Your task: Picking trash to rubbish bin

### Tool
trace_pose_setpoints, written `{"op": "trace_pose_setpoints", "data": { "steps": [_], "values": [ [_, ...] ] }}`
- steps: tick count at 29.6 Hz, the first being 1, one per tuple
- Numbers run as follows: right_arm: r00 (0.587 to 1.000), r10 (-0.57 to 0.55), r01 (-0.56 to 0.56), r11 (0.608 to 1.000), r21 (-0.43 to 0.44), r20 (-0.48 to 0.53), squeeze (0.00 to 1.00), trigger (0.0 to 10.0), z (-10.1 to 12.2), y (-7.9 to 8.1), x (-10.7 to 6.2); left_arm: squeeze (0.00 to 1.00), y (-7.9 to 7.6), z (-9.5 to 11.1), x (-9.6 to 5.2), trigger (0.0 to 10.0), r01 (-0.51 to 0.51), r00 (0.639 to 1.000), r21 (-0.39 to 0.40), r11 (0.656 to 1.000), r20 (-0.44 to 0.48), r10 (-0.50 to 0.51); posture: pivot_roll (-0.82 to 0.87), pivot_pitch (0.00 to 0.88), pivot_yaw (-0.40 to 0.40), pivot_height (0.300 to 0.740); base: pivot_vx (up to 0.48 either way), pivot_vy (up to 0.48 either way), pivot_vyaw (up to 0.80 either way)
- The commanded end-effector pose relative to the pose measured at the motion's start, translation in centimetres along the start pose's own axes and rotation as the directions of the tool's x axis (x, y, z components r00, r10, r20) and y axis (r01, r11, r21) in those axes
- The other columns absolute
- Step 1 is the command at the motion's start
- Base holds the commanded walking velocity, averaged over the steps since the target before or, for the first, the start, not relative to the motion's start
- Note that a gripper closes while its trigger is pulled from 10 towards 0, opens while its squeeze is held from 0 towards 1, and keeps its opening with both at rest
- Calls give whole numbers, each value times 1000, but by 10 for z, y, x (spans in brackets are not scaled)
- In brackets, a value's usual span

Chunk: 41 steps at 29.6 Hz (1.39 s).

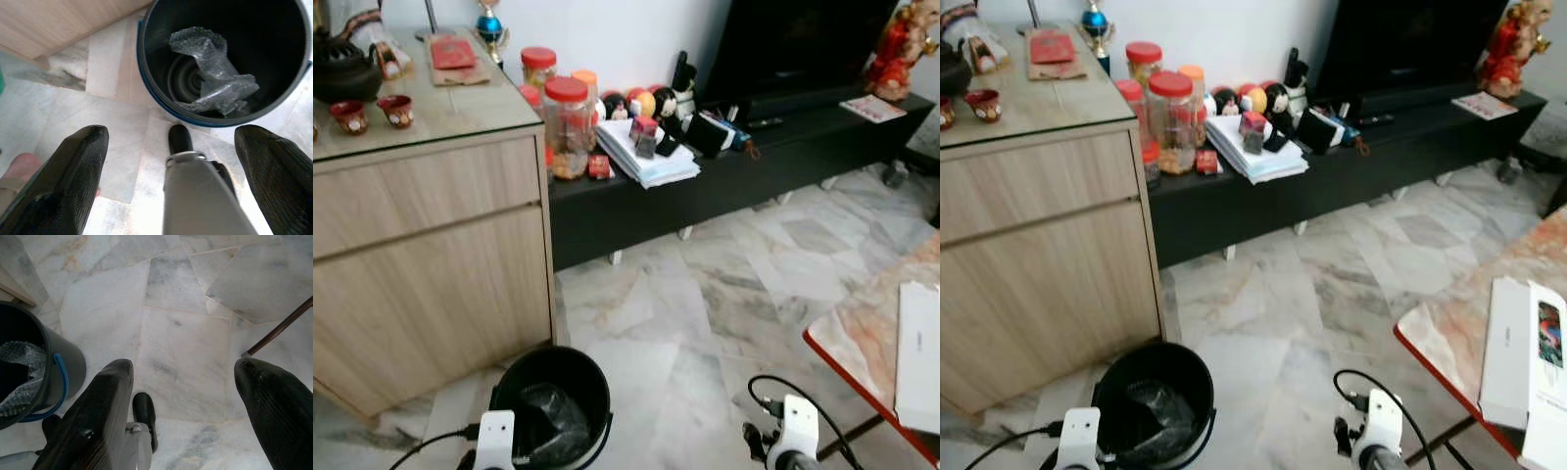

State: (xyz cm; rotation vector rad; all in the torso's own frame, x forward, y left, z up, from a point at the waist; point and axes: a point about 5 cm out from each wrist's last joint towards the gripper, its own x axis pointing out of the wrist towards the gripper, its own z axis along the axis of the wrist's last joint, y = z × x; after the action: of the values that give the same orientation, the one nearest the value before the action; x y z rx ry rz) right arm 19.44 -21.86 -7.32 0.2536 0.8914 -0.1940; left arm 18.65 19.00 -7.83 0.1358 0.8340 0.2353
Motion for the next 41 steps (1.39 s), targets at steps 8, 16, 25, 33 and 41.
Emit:
{"op": "trace_pose_setpoints", "data": {
  "steps": [8, 16, 25, 33, 41],
  "values": [
    [1000, -9, 9, 1000, 21, 8, 0, 10000, -2, -1, -1, 0, -2, -7, -2, 10000, 17, 1000, 26, 1000, -17, -17, -95, 0, -123, 740, -290, 0, 0],
    [1000, -9, 8, 999, 32, 10, 0, 10000, -5, -3, -2, 0, -1, -6, -2, 10000, 20, 1000, 33, 999, -15, -20, -95, 0, -118, 740, -292, 0, 0],
    [1000, -3, 2, 1000, 30, 27, 0, 10000, -1, -3, -1, 0, -4, -5, -2, 10000, 29, 1000, 38, 999, -12, -29, -99, 0, -116, 740, -292, 0, 0],
    [999, 4, -5, 999, 32, 45, 0, 10000, 2, -3, -1, 0, -5, -5, -2, 10000, 34, 999, 38, 999, -12, -33, -101, 0, -117, 740, -291, 0, 0],
    [999, 8, -10, 999, 31, 49, 0, 10000, 3, -1, -1, 0, -4, -4, -1, 10000, 31, 999, 38, 999, -9, -31, -98, 0, -124, 740, -178, 0, 0]
  ]
}}
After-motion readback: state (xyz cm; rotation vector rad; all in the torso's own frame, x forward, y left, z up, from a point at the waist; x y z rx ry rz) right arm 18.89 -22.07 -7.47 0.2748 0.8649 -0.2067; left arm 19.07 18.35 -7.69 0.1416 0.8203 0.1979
